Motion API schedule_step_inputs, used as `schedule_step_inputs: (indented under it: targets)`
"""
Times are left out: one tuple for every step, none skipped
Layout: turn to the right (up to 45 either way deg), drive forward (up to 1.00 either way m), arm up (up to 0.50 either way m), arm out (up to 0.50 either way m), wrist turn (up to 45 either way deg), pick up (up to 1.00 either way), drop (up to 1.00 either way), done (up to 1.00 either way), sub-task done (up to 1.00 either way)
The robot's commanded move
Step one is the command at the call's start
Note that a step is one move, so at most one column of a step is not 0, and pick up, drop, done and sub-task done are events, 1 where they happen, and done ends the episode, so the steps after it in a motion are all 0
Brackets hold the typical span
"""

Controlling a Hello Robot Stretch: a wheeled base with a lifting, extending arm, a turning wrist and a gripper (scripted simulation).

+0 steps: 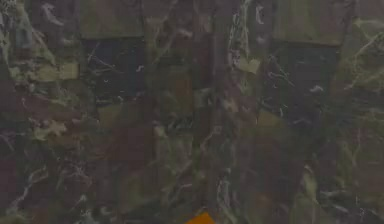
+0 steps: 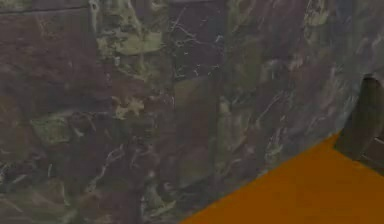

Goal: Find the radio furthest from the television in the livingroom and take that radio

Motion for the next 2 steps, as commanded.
schedule_step_inputs:
  targets:
    - [-45.0,0.00,0.00,0.00,0.0,0.00,0.00,0.00,0.00]
    - [-45.0,0.00,0.00,0.00,0.0,0.00,0.00,0.00,0.00]
